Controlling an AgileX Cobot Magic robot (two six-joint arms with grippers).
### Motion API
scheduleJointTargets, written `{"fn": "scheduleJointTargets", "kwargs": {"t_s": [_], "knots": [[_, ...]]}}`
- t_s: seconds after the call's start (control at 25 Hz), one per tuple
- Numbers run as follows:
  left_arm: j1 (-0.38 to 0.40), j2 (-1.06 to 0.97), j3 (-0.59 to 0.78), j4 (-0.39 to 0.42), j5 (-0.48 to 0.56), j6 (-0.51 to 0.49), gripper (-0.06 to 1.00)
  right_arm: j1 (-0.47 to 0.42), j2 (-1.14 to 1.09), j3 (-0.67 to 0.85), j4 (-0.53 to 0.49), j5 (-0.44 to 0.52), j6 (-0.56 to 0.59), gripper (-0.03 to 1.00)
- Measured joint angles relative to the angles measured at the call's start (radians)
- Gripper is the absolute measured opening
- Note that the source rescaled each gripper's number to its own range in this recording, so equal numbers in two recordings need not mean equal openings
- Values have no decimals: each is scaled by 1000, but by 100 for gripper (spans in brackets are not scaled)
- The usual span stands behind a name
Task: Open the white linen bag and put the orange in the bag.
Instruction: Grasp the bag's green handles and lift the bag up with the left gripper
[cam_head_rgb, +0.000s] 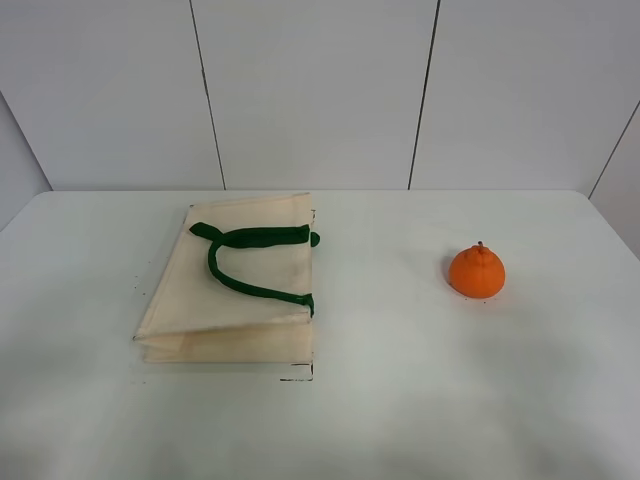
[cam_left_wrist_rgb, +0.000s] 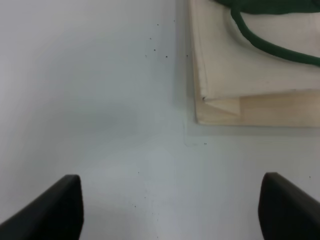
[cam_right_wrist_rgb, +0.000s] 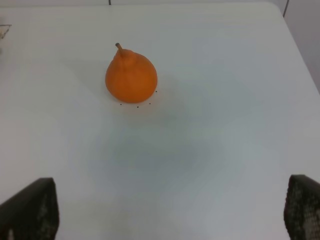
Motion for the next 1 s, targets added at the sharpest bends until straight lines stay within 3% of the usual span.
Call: {"fn": "scheduleJointTargets", "kwargs": {"t_s": [0.28, 0.4, 1.0], "knots": [[0, 7, -4, 0, 1, 0, 100, 0, 0, 0, 0, 0, 0, 100], [0, 113, -58, 0, 6, 0, 100, 0, 0, 0, 0, 0, 0, 100], [0, 1390, -749, 0, -32, -9, 100, 0, 0, 0, 0, 0, 0, 100]]}}
